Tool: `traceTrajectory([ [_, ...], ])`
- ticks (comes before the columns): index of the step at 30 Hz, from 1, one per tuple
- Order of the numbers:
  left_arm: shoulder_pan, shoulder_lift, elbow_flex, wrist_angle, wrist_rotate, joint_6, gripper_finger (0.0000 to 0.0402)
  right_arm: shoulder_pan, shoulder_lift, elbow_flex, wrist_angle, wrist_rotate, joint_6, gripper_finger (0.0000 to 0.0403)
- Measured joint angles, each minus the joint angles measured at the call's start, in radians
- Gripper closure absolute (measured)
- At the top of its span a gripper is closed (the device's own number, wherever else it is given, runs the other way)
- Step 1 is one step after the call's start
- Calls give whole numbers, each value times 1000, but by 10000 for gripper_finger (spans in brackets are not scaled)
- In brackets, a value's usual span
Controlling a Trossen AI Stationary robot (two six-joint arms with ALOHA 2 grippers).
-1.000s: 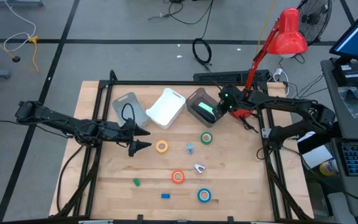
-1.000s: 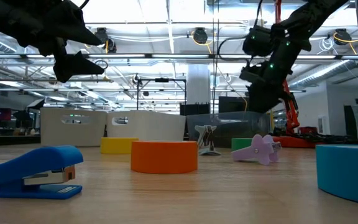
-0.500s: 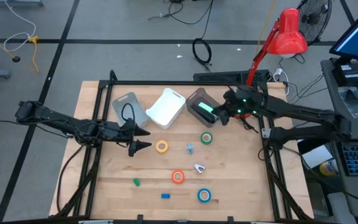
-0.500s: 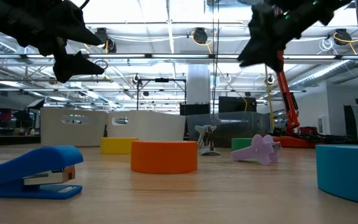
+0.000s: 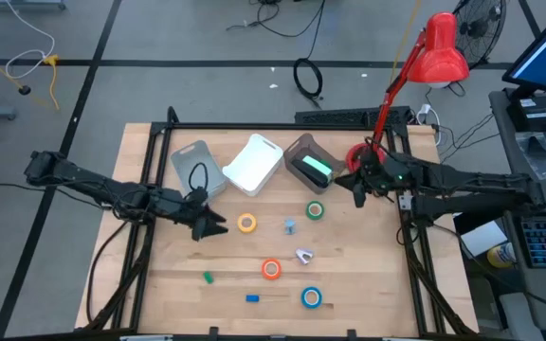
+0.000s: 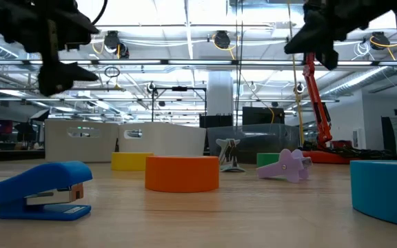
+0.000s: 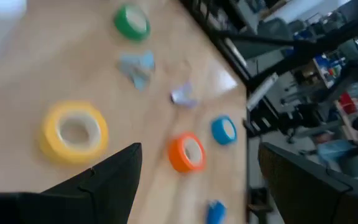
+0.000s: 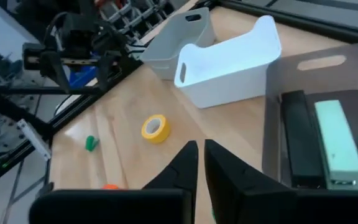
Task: Pick and place Stapler, Stapler remover, tape
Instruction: Put the small green stapler into the black bin
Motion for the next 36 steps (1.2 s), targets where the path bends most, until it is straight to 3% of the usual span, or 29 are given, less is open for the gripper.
traceTrajectory([
  [6, -113, 21, 170, -337, -117, -221, 78, 32, -122, -132, 126, 17, -37, 388],
  [11, -177, 127, 348, -601, -203, -430, 78, 32, -223, -235, 165, 15, -63, 394],
  [16, -218, 294, 502, -752, -171, -642, 78, 31, -319, -298, 160, -46, -107, 395],
  [23, -280, 513, 648, -830, -23, -959, 78, 31, -413, -310, 160, -119, -198, 395],
  [33, -370, 700, 753, -832, 1, -1422, 78, 31, -476, -310, 149, -119, -261, 395],
  [36, -387, 741, 762, -852, 67, -1537, 78, 31, -476, -310, 138, -119, -261, 394],
])
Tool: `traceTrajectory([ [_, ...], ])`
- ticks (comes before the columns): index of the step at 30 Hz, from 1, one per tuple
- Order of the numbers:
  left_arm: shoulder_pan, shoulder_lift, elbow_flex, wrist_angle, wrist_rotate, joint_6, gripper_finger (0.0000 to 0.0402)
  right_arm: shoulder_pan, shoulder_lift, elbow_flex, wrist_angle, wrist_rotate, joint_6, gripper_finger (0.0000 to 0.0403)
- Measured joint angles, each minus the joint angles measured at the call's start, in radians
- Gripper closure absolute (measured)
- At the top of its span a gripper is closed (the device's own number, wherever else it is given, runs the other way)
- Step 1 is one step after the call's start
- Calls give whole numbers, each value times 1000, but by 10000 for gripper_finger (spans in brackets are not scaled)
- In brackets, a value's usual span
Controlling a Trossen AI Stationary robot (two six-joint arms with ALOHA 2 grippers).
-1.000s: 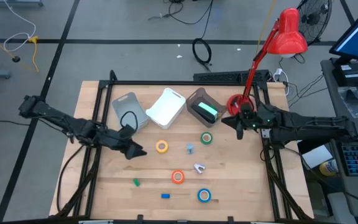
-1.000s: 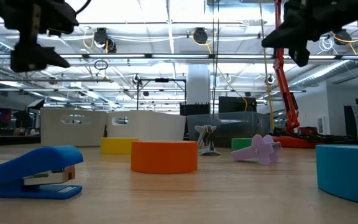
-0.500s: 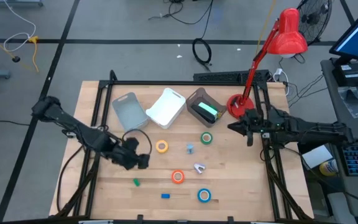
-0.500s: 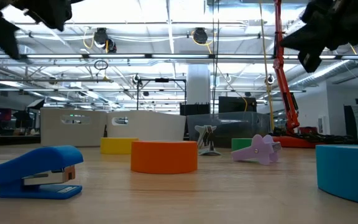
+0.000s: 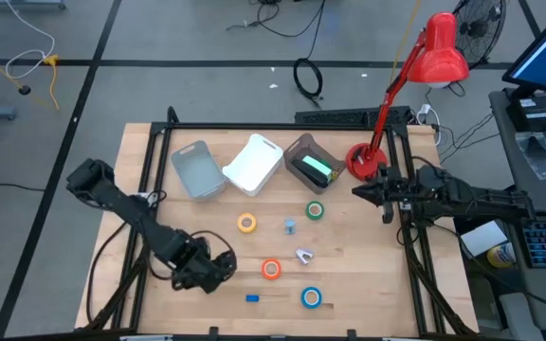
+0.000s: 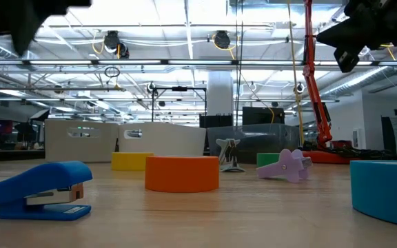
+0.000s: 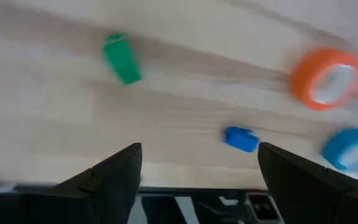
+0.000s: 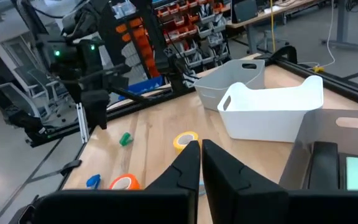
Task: Pick and place Stapler, Stapler remover, tape
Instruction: Put the small green stapler into the black bin
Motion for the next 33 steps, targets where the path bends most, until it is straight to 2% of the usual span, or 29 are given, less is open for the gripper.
traceTrajectory([
  [4, -18, 59, -1, -49, 84, -79, 78, 0, 0, 0, -8, -25, -3, 394],
  [16, 17, 113, -1, -40, 31, -35, 78, 0, 0, 0, -8, -51, -2, 394],
  [23, 5, 114, -1, -114, 32, -54, 78, 0, 0, 0, -9, -51, -1, 394],
  [33, 2, 134, -5, -128, 58, -72, 78, 0, 0, 0, -10, -51, -1, 394],
])
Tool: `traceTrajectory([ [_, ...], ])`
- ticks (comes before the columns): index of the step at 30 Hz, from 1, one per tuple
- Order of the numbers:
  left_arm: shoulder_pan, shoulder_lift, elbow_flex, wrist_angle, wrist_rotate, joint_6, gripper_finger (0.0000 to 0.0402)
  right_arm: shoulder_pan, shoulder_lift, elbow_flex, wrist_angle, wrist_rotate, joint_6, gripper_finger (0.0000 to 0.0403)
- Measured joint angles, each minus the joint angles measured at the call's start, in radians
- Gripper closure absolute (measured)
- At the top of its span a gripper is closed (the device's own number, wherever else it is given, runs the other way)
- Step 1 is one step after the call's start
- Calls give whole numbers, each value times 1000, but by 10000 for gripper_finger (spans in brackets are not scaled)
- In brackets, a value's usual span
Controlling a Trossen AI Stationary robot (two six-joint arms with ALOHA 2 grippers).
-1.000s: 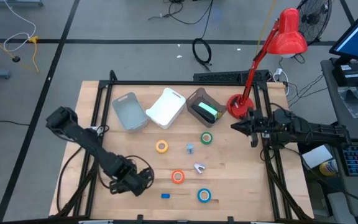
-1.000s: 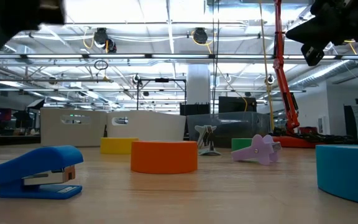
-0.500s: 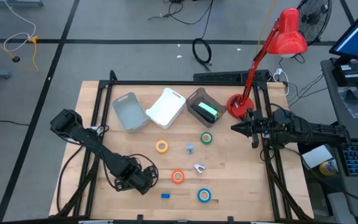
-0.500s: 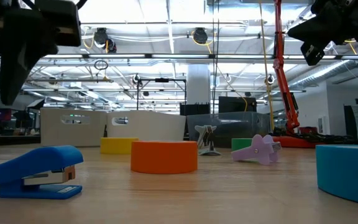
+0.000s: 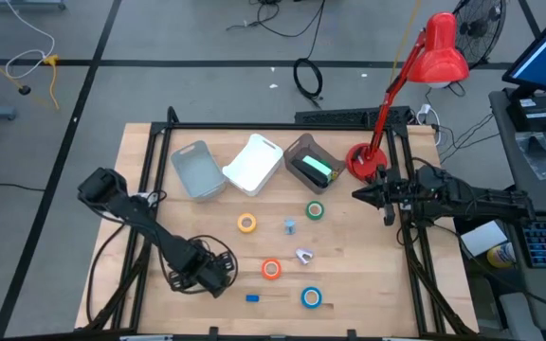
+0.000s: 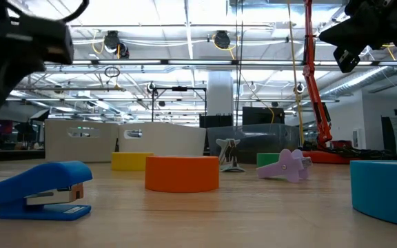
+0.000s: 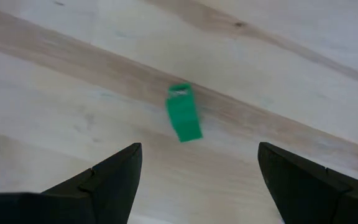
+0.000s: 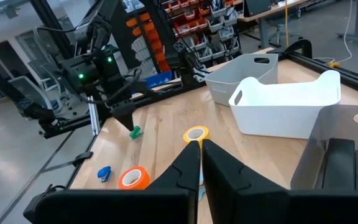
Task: Pick and place Stapler, Stapler remover, tape
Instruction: Put the small green stapler into the black bin
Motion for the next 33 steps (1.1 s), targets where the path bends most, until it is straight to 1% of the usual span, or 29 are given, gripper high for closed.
traceTrajectory([
  [3, 1, 21, -9, 28, 40, 0, 78, 0, 0, 0, -1, 0, 0, 394],
  [6, 0, 38, -19, 47, 33, -1, 78, 0, 0, 0, -3, 0, -2, 394],
  [15, 7, 98, -21, 18, 44, -8, 78, 0, 0, 0, -5, 0, 0, 394],
  [22, 8, 108, -46, 47, 51, -7, 80, 0, 0, 0, -6, 0, 0, 394],
  [24, 7, 107, -49, 49, 50, -7, 91, 0, 0, 0, -5, 0, 0, 394],
  [26, 8, 107, -49, 53, 47, -7, 110, 0, 0, 0, -6, 0, 0, 394],
  [33, 15, 108, -50, 63, 35, -7, 203, 0, 0, 0, -6, 0, 0, 394],
])
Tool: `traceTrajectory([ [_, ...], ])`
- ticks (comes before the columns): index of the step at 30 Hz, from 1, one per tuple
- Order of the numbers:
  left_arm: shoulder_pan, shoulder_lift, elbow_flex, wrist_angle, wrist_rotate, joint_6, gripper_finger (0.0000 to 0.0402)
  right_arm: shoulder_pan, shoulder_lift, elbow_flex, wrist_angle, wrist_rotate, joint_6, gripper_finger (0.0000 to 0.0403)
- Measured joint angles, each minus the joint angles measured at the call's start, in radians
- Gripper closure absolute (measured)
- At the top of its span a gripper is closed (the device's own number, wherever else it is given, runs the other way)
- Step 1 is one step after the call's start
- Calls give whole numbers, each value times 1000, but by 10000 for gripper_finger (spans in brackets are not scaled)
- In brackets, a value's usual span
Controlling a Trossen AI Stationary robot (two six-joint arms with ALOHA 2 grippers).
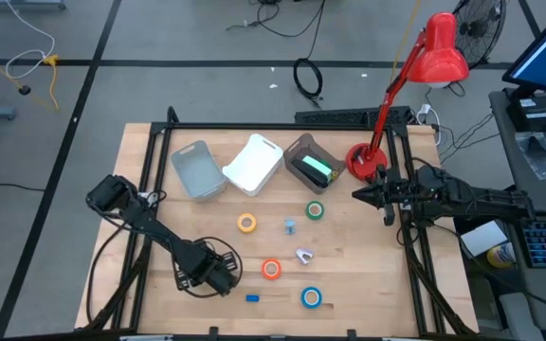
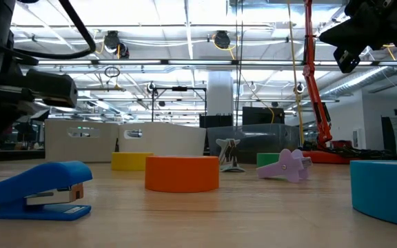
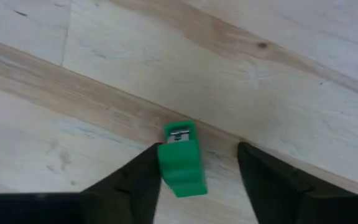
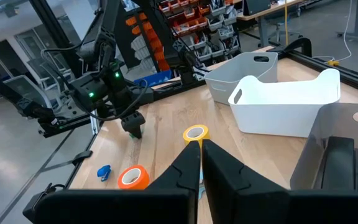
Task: Pick and place Stapler, Stapler remover, tape
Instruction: Put the small green stapler into the black bin
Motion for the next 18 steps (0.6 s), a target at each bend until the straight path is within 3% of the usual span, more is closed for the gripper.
traceTrajectory([
  [10, 0, 0, 0, -4, 5, 8, 329, 0, 0, 0, 0, 0, 0, 394],
  [18, 3, -13, -1, 51, -91, 11, 321, 0, 0, 0, 0, 0, 0, 394],
])
